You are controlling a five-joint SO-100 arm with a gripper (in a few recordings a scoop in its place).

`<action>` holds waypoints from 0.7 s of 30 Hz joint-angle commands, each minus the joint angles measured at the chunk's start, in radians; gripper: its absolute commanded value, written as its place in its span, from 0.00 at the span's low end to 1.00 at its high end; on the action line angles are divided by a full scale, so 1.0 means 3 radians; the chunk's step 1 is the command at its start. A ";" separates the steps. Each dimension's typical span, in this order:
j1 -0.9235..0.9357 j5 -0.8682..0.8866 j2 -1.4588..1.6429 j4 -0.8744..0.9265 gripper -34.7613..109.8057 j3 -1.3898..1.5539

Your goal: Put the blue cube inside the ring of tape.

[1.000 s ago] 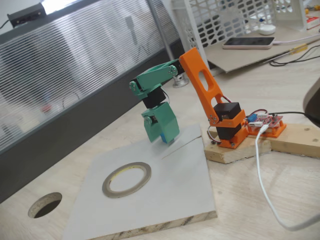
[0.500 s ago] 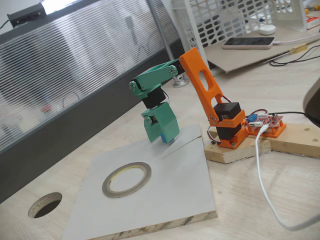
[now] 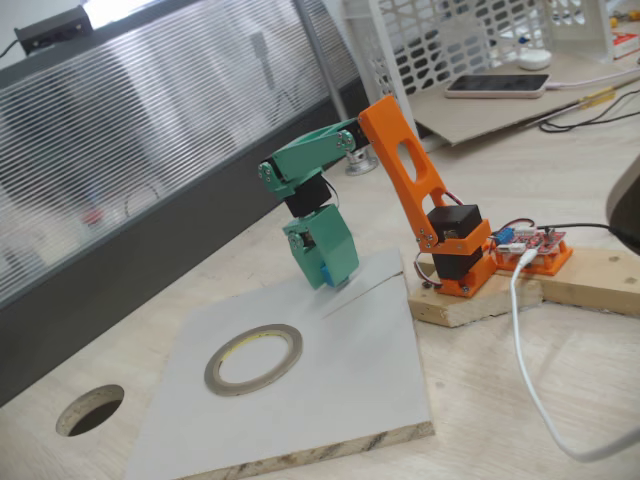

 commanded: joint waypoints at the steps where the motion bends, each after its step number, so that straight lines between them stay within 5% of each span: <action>1: 0.0026 0.0026 0.0092 -0.0005 0.41 -0.0020; 21: 0.0026 0.0026 0.0092 -0.0005 0.30 -0.0020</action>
